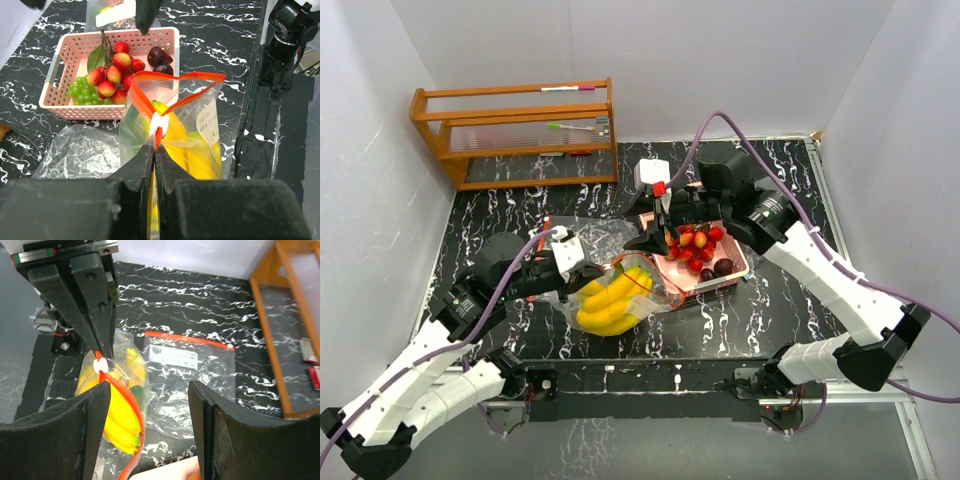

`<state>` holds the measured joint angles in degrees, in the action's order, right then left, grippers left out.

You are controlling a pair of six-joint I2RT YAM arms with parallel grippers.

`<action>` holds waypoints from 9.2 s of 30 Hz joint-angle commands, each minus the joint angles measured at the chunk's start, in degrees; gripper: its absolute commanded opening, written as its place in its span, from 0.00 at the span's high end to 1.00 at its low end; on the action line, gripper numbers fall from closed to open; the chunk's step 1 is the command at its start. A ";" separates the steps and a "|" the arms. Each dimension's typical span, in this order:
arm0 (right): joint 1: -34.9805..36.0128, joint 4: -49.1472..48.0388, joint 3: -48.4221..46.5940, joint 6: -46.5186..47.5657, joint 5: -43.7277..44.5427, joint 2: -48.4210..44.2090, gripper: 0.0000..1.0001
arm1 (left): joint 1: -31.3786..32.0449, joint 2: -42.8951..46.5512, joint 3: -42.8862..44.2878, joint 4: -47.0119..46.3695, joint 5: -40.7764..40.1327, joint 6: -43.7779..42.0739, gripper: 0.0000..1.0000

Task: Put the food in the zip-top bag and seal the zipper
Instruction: Zip the zipper food storage bag at the center of the board.

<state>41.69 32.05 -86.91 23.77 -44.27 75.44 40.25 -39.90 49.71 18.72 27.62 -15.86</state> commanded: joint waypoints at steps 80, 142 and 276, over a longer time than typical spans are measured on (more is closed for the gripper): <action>5.60 -10.66 9.04 -4.31 34.57 -4.05 0.54 | -0.08 -5.27 10.34 1.87 -1.19 -1.54 1.00; 8.32 -28.17 23.81 -15.74 20.19 -4.72 0.57 | -0.08 -7.40 10.93 -1.14 0.59 -2.51 1.00; 8.10 -1.04 2.41 -3.29 11.07 0.36 0.92 | -0.08 -8.19 9.55 1.39 8.02 -3.75 0.13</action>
<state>49.80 34.52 -83.74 20.93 -32.84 76.38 40.21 -46.61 56.82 18.50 31.22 -18.96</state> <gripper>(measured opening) 0.162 0.747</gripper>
